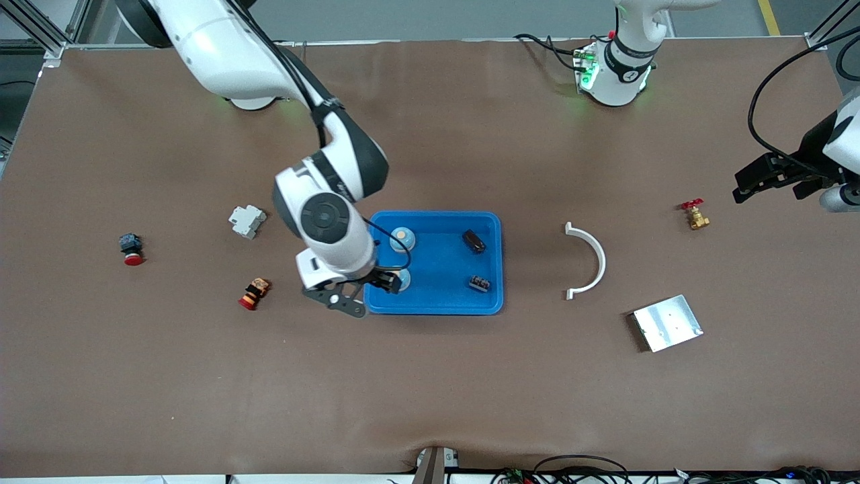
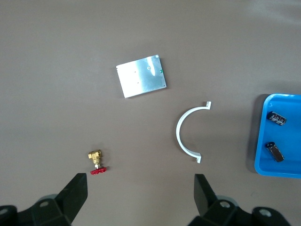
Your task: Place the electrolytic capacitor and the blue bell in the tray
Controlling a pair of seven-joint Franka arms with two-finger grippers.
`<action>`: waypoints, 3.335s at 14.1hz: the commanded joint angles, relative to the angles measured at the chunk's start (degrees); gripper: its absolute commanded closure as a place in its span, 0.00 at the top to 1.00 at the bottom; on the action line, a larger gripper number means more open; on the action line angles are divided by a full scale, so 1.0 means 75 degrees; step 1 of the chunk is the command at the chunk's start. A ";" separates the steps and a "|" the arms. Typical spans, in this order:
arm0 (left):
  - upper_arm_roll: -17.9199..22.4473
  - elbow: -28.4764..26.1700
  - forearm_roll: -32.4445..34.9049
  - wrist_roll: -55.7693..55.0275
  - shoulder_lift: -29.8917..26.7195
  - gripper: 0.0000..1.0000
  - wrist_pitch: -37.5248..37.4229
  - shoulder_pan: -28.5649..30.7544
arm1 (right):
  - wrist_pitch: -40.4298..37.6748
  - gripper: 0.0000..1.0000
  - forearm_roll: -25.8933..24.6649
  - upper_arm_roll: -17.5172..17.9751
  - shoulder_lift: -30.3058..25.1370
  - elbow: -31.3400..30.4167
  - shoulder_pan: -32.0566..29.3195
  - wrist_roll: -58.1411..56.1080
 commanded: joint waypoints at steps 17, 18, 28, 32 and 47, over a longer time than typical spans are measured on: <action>-0.0022 0.0156 -0.0076 0.0157 0.0076 1.00 -0.0143 0.0138 | -0.1668 1.00 -0.0785 0.0101 -0.2315 -0.0380 -0.4013 -0.6607; -0.0022 0.0144 -0.0088 0.0157 0.0076 1.00 -0.0154 0.0208 | -0.1691 1.00 -0.0727 0.0113 -0.2584 -0.0590 -0.4130 -0.6620; -0.0010 0.0109 -0.0088 0.0228 0.0076 1.00 -0.0318 0.0361 | -0.1563 1.00 0.0000 0.0090 -0.4134 -0.2292 -0.4541 -0.6655; -0.0022 0.0132 -0.0123 0.0239 0.0076 1.00 -0.0389 0.0478 | -0.1258 1.00 0.0082 0.0078 -0.4403 -0.2292 -0.4553 -0.6679; -0.0022 0.0097 -0.0124 0.0263 0.0087 1.00 -0.0482 0.0478 | -0.1855 1.00 0.0434 0.0078 -0.4614 -0.2268 -0.4893 -0.6550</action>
